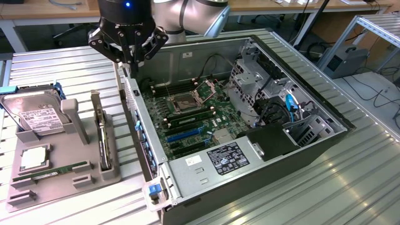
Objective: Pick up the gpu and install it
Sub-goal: 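Reach for the gpu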
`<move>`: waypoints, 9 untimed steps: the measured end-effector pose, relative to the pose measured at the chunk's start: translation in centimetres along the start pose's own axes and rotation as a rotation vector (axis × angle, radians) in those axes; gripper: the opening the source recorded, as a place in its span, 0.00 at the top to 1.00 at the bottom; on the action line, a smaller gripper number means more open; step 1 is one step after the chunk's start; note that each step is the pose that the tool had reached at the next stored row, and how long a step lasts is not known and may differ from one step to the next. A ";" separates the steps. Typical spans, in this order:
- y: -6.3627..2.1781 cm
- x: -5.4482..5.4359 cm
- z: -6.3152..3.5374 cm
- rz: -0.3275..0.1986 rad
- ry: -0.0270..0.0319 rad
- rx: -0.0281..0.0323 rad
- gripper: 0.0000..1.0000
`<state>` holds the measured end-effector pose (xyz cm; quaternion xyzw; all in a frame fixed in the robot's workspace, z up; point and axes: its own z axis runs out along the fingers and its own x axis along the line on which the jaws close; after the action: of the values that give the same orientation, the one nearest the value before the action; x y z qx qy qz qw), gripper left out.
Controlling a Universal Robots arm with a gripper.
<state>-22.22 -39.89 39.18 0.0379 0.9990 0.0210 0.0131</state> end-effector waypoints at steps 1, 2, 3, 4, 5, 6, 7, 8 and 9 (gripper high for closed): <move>0.00 0.0 0.00 0.000 -0.0001 0.0000 0.89; -0.01 0.1 0.00 0.000 -0.0001 0.0000 0.89; -0.01 0.1 0.00 0.000 0.0000 0.0000 0.89; -0.01 0.1 0.00 0.000 0.0000 0.0000 0.89; -0.01 0.2 0.00 0.000 0.0000 0.0000 0.89; -0.01 0.2 0.00 0.000 -0.0001 -0.0001 0.89; -0.02 0.2 0.00 0.000 0.0000 -0.0001 0.89; -0.02 0.2 0.00 0.000 0.0000 0.0000 0.89; -0.02 0.3 0.00 0.000 -0.0001 0.0000 0.89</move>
<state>-22.50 -39.89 39.18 0.0379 0.9990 0.0211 0.0131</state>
